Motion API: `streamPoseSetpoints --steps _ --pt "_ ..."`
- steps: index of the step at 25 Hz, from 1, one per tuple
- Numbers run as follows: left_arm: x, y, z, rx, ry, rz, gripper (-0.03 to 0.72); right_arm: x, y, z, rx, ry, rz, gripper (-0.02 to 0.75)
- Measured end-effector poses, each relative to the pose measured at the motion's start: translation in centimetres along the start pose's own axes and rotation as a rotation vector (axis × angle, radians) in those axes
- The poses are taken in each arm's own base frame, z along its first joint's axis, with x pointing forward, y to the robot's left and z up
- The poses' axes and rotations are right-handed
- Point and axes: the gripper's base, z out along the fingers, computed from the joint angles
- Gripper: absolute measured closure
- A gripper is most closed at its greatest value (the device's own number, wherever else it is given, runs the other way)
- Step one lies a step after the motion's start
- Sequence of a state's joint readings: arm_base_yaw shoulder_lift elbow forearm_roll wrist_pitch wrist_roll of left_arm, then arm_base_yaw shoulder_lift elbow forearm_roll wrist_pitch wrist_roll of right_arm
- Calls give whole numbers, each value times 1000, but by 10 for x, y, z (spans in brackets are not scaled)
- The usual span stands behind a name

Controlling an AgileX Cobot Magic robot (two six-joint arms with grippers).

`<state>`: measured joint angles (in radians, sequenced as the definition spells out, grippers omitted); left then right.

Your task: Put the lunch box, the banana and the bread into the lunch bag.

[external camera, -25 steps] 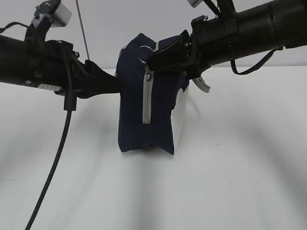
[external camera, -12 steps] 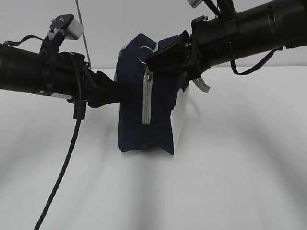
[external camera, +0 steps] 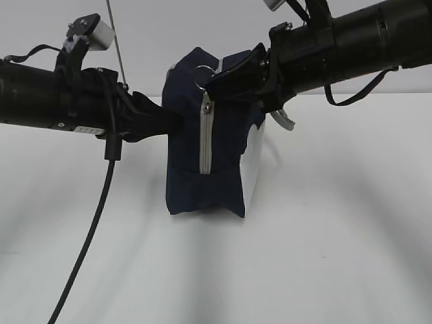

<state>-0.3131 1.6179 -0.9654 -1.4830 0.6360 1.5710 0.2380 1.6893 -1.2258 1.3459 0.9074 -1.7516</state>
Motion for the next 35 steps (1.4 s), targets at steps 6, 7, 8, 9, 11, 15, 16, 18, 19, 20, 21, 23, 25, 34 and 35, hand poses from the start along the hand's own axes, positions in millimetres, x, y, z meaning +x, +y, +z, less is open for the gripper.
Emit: streamPoseSetpoints --steps 6,7,8,9,11,15,16,18,19,20,21,23,25,34,35 --pt "3 1 5 22 0 -33 603 0 0 0 0 0 0 738" --pt "3 1 5 24 1 -35 649 1 0 0 -1 1 1 738" --pt "3 1 5 26 1 -35 671 0 0 0 0 0 2 738" --pt "3 1 5 29 1 -35 678 0 0 0 1 -5 8 738" --pt "3 0 5 38 0 -36 681 -1 -1 0 3 -18 18 738" --pt "3 0 5 43 -2 -38 682 -4 -2 1 18 -57 53 738" --pt "3 0 5 43 -2 -38 683 -6 -3 1 28 -73 67 738" --pt "3 0 5 43 -3 -39 683 -7 -6 0 56 -92 88 738" --pt "3 0 5 43 -3 -39 683 -8 -7 0 67 -98 96 738" --pt "3 0 5 43 -3 -39 683 -9 -8 0 80 -104 101 738" --pt "3 0 5 43 -3 -40 683 -9 -9 0 90 -106 107 738" --pt "3 0 5 43 -4 -41 683 -11 -12 -1 114 -109 105 738" --pt "3 -1 5 44 -3 -40 683 -14 -15 -2 133 -109 92 738" --pt "4 -1 5 46 6 -27 683 -20 -34 7 -48 -53 -67 738" --pt "4 -1 5 46 7 -26 683 -19 -39 6 -91 -54 -61 738"
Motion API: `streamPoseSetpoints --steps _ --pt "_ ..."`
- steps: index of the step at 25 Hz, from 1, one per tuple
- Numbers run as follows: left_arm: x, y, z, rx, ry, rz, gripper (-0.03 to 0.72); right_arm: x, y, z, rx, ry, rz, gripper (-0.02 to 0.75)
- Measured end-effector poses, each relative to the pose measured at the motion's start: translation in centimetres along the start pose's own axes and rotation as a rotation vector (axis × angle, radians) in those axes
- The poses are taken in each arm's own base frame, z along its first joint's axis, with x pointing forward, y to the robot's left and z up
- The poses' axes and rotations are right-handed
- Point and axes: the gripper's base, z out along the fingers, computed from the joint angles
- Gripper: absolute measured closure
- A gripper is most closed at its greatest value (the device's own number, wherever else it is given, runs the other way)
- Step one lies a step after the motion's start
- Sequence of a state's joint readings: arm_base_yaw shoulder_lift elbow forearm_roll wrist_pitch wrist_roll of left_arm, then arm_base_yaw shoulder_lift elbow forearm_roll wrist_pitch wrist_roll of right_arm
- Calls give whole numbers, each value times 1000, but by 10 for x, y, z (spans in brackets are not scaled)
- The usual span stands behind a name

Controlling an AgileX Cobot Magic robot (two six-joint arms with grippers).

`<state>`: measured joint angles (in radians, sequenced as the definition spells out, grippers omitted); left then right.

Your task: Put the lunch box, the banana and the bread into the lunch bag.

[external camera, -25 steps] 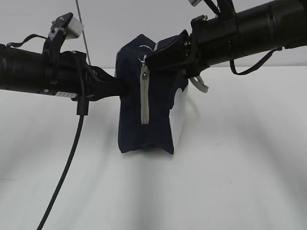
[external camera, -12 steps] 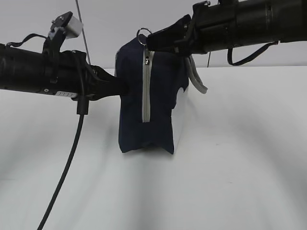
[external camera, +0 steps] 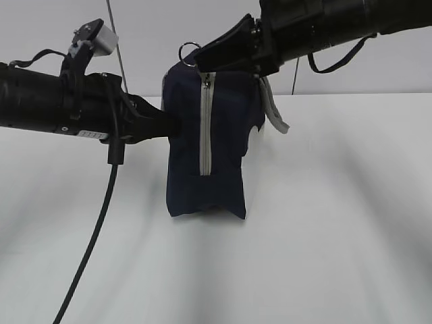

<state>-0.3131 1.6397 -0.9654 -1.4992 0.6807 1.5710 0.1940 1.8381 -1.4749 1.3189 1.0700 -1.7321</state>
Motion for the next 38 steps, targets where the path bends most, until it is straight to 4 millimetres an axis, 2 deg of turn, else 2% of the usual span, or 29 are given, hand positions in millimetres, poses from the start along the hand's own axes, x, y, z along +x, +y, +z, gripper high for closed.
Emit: streamPoseSetpoints --steps 3,7,17,27,38 --pt "0 0 0 3 3 4 683 4 -12 -3 -60 3 26 738" --pt "1 0 0 3 16 20 683 7 -30 -9 -54 5 24 738" --pt "3 -3 0 33 31 37 683 17 -57 3 -5 11 44 738" --pt "5 -5 -1 56 51 59 684 17 -61 2 36 12 46 738" --pt "4 -7 -1 85 60 76 684 18 -73 -14 85 7 45 738"
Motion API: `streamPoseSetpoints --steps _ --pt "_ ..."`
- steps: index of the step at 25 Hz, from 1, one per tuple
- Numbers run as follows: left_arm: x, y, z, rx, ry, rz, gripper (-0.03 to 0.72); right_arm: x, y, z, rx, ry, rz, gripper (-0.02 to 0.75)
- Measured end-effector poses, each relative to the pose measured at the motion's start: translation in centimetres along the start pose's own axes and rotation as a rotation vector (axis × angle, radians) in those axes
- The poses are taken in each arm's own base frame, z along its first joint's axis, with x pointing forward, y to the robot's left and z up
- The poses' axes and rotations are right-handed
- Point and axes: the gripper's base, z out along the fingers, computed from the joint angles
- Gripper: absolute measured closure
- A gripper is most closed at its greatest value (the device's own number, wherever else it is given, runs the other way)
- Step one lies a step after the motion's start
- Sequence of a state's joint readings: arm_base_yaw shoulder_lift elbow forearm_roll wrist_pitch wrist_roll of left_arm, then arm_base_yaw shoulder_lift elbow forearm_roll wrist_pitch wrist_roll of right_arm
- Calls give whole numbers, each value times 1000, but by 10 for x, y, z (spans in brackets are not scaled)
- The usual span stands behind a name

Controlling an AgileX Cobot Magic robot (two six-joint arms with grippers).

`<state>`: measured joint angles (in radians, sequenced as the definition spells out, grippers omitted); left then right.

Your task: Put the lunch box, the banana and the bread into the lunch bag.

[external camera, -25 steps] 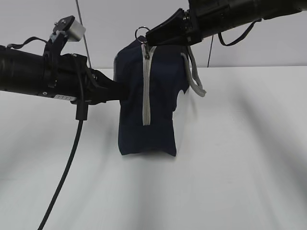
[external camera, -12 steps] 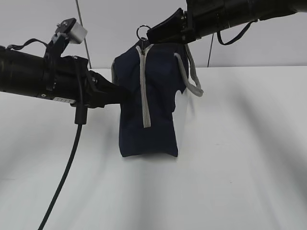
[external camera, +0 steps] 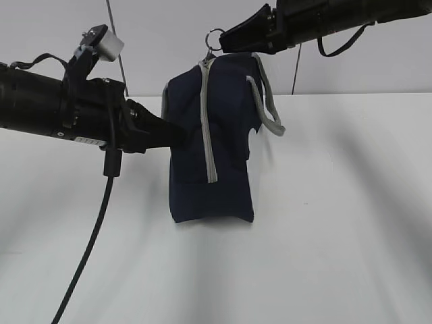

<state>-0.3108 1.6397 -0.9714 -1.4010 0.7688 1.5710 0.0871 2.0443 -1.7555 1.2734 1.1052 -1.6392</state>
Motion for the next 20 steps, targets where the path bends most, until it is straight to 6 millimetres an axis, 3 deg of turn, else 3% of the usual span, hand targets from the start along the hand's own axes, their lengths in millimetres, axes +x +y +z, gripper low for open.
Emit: streamPoseSetpoints --steps 8,20 --pt "2 -4 0 48 21 21 684 -8 -11 1 12 -19 -40 738" --pt "5 -7 -1 86 62 27 684 3 -39 19 1 -32 -46 738"
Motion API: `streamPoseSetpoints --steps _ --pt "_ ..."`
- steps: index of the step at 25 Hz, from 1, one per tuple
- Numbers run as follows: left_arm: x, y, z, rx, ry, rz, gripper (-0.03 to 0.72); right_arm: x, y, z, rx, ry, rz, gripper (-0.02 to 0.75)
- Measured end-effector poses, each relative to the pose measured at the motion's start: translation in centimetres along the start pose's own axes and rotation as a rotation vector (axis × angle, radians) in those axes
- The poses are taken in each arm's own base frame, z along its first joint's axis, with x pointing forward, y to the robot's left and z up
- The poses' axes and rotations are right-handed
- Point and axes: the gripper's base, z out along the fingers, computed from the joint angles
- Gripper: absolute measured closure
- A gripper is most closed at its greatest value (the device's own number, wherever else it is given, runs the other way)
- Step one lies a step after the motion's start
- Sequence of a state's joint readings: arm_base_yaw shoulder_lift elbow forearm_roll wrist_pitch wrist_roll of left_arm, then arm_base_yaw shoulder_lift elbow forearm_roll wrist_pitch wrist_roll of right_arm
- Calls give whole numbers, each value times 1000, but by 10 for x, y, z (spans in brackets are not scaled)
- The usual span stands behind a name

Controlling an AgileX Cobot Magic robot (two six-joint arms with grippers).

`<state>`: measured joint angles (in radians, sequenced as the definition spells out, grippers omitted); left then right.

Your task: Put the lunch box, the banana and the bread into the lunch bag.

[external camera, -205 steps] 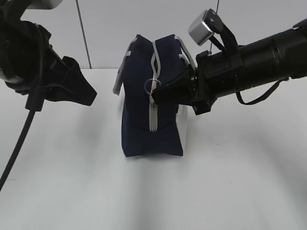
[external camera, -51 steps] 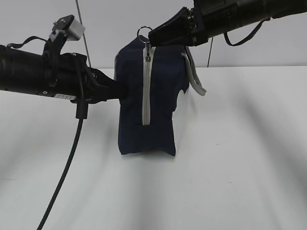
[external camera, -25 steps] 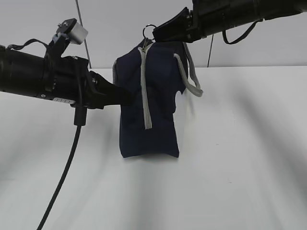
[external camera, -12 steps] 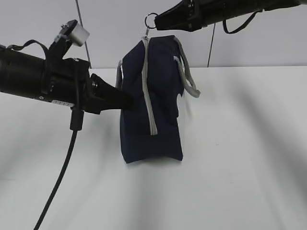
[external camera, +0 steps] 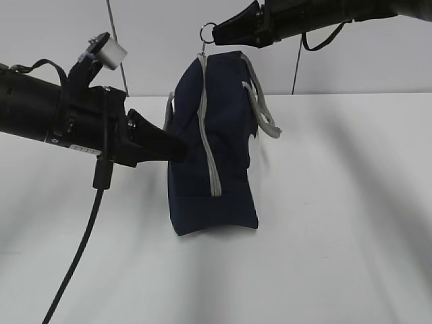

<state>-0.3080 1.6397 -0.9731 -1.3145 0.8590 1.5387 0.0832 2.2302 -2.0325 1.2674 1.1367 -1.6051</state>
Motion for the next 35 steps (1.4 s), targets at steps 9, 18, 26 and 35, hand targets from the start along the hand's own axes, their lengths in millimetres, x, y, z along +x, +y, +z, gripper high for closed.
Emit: streamPoseSetpoints --steps 9,18,26,35 --pt "2 -4 0 49 15 -9 684 11 -14 8 46 3 6 738" --pt "3 -8 0 90 38 -18 685 16 -25 4 144 41 -6 738" --pt "3 -10 -1 120 43 -31 685 23 -36 5 246 45 17 738" --pt "7 -12 -2 140 82 -71 683 39 -37 10 158 -32 98 738"
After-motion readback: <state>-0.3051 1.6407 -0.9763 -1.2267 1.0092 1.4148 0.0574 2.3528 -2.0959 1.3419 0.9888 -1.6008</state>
